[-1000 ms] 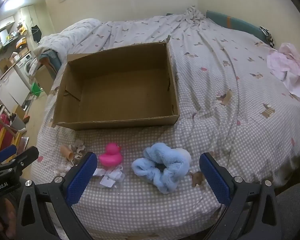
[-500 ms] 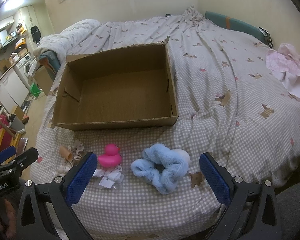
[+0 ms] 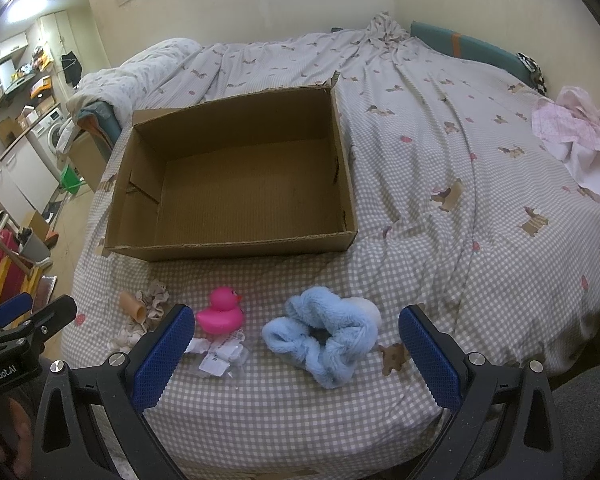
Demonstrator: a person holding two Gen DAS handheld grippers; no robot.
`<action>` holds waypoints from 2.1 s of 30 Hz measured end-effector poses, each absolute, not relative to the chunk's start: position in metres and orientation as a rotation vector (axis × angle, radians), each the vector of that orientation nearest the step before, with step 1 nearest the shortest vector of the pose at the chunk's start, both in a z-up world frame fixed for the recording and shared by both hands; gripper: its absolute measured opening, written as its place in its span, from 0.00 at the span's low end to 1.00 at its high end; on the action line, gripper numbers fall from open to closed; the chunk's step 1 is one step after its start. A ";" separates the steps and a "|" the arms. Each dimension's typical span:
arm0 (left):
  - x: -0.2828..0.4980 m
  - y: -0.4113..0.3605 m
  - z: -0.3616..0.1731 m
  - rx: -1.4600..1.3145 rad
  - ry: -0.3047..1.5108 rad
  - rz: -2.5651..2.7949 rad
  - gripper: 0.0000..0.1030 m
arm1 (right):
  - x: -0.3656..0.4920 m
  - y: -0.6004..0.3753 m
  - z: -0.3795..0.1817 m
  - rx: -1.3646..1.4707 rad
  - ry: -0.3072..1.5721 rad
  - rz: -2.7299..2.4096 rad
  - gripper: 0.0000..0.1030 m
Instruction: Organize soft objects
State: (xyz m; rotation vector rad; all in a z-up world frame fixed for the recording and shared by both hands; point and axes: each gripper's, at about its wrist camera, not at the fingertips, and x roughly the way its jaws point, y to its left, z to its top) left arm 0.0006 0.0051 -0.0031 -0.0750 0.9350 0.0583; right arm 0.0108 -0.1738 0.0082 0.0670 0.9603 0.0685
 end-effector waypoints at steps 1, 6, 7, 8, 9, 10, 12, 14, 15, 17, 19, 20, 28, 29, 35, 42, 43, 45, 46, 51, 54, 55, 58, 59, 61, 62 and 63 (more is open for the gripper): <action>0.001 0.005 -0.003 -0.076 0.937 0.058 1.00 | 0.011 -0.173 0.009 0.066 0.961 0.068 1.00; 0.001 0.006 -0.003 -0.076 0.939 0.059 1.00 | 0.011 -0.173 0.008 0.065 0.962 0.069 1.00; 0.001 0.006 -0.003 -0.077 0.941 0.058 1.00 | 0.010 -0.172 0.008 0.065 0.962 0.070 1.00; 0.001 0.006 -0.004 -0.078 0.943 0.058 1.00 | 0.010 -0.172 0.008 0.065 0.963 0.070 1.00; 0.002 0.006 -0.004 -0.080 0.945 0.058 1.00 | 0.011 -0.172 0.008 0.065 0.963 0.070 1.00; 0.001 0.007 -0.004 -0.081 0.947 0.059 1.00 | 0.011 -0.172 0.008 0.065 0.963 0.070 1.00; 0.002 0.006 -0.004 -0.082 0.947 0.058 1.00 | 0.011 -0.172 0.008 0.066 0.963 0.070 1.00; 0.002 0.006 -0.004 -0.081 0.947 0.058 1.00 | 0.011 -0.172 0.008 0.065 0.962 0.069 1.00; 0.002 0.006 -0.004 -0.081 0.947 0.058 1.00 | 0.011 -0.171 0.008 0.064 0.962 0.068 1.00; 0.002 0.007 -0.005 -0.082 0.948 0.057 1.00 | 0.011 -0.171 0.007 0.063 0.964 0.069 1.00; 0.002 0.006 -0.004 -0.081 0.946 0.058 1.00 | 0.011 -0.171 0.007 0.064 0.963 0.070 1.00; 0.002 0.006 -0.004 -0.081 0.947 0.057 1.00 | 0.011 -0.171 0.007 0.064 0.963 0.069 1.00; 0.002 0.006 -0.004 -0.081 0.947 0.057 1.00 | 0.011 -0.171 0.008 0.064 0.964 0.070 1.00; 0.002 0.006 -0.005 -0.082 0.947 0.057 1.00 | 0.011 -0.171 0.008 0.063 0.964 0.069 1.00; 0.002 0.006 -0.005 -0.082 0.946 0.057 1.00 | 0.011 -0.171 0.008 0.065 0.964 0.069 1.00; 0.002 0.006 -0.005 -0.083 0.947 0.061 1.00 | 0.010 -0.169 0.006 0.072 0.972 0.074 1.00; 0.002 0.006 -0.005 -0.085 0.947 0.063 1.00 | 0.011 -0.169 0.006 0.076 0.982 0.080 1.00; 0.002 0.006 -0.006 -0.088 0.948 0.067 1.00 | 0.011 -0.168 0.005 0.086 0.996 0.099 1.00; 0.002 0.006 -0.005 -0.092 0.949 0.068 1.00 | 0.011 -0.169 0.006 0.094 0.999 0.108 1.00; 0.002 0.007 -0.004 -0.105 0.944 0.075 1.00 | 0.017 -0.177 0.012 0.156 1.033 0.140 1.00; 0.002 0.009 -0.003 -0.114 0.942 0.079 1.00 | 0.027 -0.186 0.012 0.202 1.084 0.148 1.00; 0.002 0.010 -0.003 -0.119 0.941 0.082 1.00 | 0.033 -0.188 0.009 0.199 1.122 0.145 1.00; 0.004 0.014 -0.003 -0.130 0.944 0.092 1.00 | 0.051 -0.196 0.001 0.196 1.208 0.137 1.00; 0.004 0.015 -0.003 -0.133 0.945 0.099 1.00 | 0.057 -0.199 -0.002 0.200 1.239 0.140 1.00; 0.004 0.019 -0.004 -0.140 0.949 0.113 1.00 | 0.068 -0.205 -0.011 0.209 1.296 0.154 1.00; 0.005 0.021 -0.004 -0.144 0.951 0.119 1.00 | 0.074 -0.208 -0.017 0.217 1.323 0.158 1.00; 0.005 0.024 -0.004 -0.150 0.954 0.125 1.00 | 0.076 -0.210 -0.022 0.225 1.337 0.157 1.00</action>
